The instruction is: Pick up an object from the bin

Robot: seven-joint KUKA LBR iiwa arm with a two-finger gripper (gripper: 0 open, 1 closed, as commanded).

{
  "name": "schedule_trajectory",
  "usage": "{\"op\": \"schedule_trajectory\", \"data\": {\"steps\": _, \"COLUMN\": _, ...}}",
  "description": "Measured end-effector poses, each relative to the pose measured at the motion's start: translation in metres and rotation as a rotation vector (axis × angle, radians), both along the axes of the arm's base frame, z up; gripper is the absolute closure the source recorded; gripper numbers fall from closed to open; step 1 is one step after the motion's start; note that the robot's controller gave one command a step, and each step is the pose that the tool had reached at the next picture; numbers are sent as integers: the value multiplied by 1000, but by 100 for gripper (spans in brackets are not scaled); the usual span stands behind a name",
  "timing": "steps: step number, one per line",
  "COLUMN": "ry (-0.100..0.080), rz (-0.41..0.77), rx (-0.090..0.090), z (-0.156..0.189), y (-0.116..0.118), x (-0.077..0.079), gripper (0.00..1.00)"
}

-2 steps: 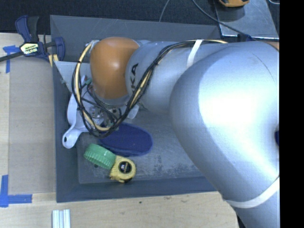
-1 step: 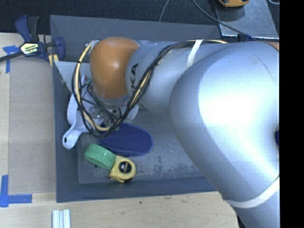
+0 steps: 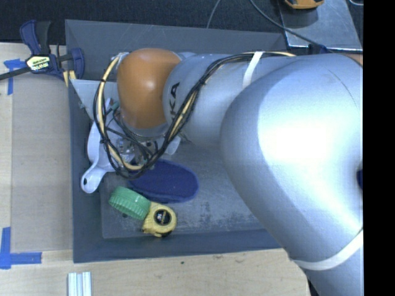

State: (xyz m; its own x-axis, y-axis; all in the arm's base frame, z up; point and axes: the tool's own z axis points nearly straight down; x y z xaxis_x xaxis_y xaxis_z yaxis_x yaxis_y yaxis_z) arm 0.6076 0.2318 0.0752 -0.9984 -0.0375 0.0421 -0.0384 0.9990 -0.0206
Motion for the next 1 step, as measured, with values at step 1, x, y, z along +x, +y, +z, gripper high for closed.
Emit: {"op": "schedule_trajectory", "data": {"steps": 1, "ry": 0, "rz": 0, "rx": 0, "z": 0, "y": 0, "x": 0, "gripper": 100}}
